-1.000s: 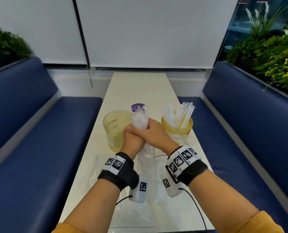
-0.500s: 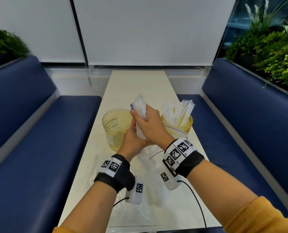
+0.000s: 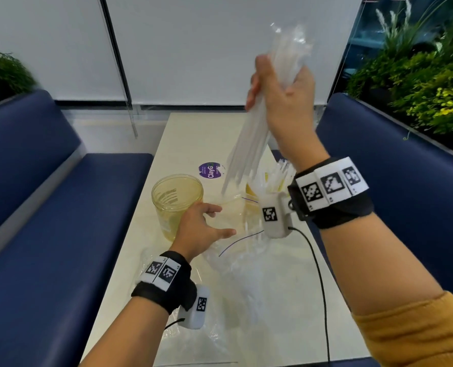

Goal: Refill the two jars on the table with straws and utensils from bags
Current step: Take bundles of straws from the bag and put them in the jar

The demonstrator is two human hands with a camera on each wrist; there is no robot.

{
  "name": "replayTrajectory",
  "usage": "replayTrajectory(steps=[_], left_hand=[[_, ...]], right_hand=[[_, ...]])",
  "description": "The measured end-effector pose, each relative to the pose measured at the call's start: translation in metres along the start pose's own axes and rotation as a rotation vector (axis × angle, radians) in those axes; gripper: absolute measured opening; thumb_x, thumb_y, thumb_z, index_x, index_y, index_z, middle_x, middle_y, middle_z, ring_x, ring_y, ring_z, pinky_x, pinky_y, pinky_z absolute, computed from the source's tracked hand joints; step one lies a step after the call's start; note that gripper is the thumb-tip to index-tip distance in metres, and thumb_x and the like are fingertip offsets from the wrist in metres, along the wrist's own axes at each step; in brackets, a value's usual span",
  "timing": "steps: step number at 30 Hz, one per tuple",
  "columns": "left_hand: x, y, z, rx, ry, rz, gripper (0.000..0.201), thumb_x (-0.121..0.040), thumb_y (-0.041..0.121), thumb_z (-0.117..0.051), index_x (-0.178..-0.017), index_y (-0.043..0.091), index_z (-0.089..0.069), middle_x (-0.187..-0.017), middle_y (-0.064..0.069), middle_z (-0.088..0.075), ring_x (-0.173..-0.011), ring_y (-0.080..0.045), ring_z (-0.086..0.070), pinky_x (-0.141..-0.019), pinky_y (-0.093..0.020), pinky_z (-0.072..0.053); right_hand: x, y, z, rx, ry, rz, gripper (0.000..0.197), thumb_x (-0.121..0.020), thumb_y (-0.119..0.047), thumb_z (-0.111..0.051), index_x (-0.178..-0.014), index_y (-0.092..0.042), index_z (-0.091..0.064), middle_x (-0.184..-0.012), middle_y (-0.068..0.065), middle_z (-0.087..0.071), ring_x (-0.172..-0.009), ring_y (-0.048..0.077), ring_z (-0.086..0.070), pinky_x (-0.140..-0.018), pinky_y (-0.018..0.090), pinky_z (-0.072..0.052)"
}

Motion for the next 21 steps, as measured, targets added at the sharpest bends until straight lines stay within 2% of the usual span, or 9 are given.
replayTrajectory(steps=[3,6,10,13,15,18,21], left_hand=[[-0.003,0.001,0.001,-0.038,0.017,-0.026,0.061,-0.060,0.032,-0.096,-0.114,0.022,-0.071,-0.102,0.008,-0.056,-0.081,0.001,-0.049,-0.077,-0.021,-0.041],[-0.004,0.003,0.001,-0.067,0.047,-0.045,0.057,-0.062,0.030,-0.095,-0.113,0.023,-0.071,-0.101,0.008,-0.057,-0.078,0.001,-0.049,-0.077,-0.021,-0.040],[-0.003,0.008,0.005,-0.081,0.059,-0.063,0.050,-0.067,0.029,-0.092,-0.112,0.024,-0.072,-0.100,0.008,-0.058,-0.074,0.002,-0.048,-0.075,-0.024,-0.042],[-0.001,0.009,0.010,-0.102,0.058,-0.083,0.046,-0.069,0.029,-0.091,-0.111,0.025,-0.072,-0.100,0.008,-0.058,-0.076,0.001,-0.049,-0.074,-0.023,-0.042],[0.000,0.008,0.013,-0.074,0.058,-0.073,0.045,-0.070,0.028,-0.090,-0.111,0.026,-0.072,-0.100,0.008,-0.059,-0.079,-0.005,-0.053,-0.075,-0.024,-0.046],[0.001,0.006,0.016,-0.045,0.059,-0.061,0.042,-0.072,0.028,-0.089,-0.111,0.026,-0.073,-0.102,0.004,-0.062,-0.090,-0.020,-0.060,-0.083,-0.031,-0.053],[0.001,0.008,0.016,-0.026,0.068,-0.064,0.038,-0.074,0.026,-0.088,-0.110,0.026,-0.073,-0.101,0.003,-0.063,-0.079,-0.015,-0.055,-0.075,-0.023,-0.049]], right_hand=[[-0.019,0.001,0.023,0.049,0.083,0.055,0.016,-0.101,-0.016,-0.059,-0.098,0.000,-0.056,-0.070,0.008,-0.059,-0.058,0.019,-0.058,-0.056,0.028,-0.051],[-0.024,0.029,0.036,0.194,0.126,0.047,0.013,-0.100,-0.021,-0.059,-0.095,-0.009,-0.055,-0.069,0.003,-0.060,-0.059,0.013,-0.059,-0.058,0.026,-0.052],[-0.015,0.090,0.050,0.326,0.087,-0.067,0.015,-0.102,-0.023,-0.057,-0.098,-0.009,-0.056,-0.073,0.006,-0.060,-0.057,0.001,-0.056,-0.059,0.013,-0.047],[-0.003,0.132,0.064,0.362,0.109,-0.183,0.028,-0.101,-0.024,-0.057,-0.105,0.003,-0.060,-0.075,0.007,-0.062,-0.056,-0.004,-0.057,-0.057,0.009,-0.045],[0.005,0.155,0.074,0.356,0.129,-0.261,0.032,-0.101,-0.025,-0.057,-0.109,0.006,-0.061,-0.078,0.007,-0.064,-0.058,-0.005,-0.059,-0.058,0.010,-0.047],[0.017,0.183,0.087,0.351,0.157,-0.337,0.026,-0.097,-0.023,-0.061,-0.108,0.001,-0.061,-0.085,0.009,-0.066,-0.064,0.000,-0.062,-0.063,0.017,-0.050],[0.031,0.202,0.096,0.386,0.156,-0.406,0.024,-0.095,-0.023,-0.064,-0.111,-0.006,-0.061,-0.092,0.011,-0.070,-0.066,0.000,-0.064,-0.068,0.023,-0.051]])
Point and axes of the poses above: each hand's wrist, its own x-axis away from the middle knuckle, its own z-axis out of the back of the hand, y = z × x, the point moved 4 cm from there along -x, towards the middle knuckle
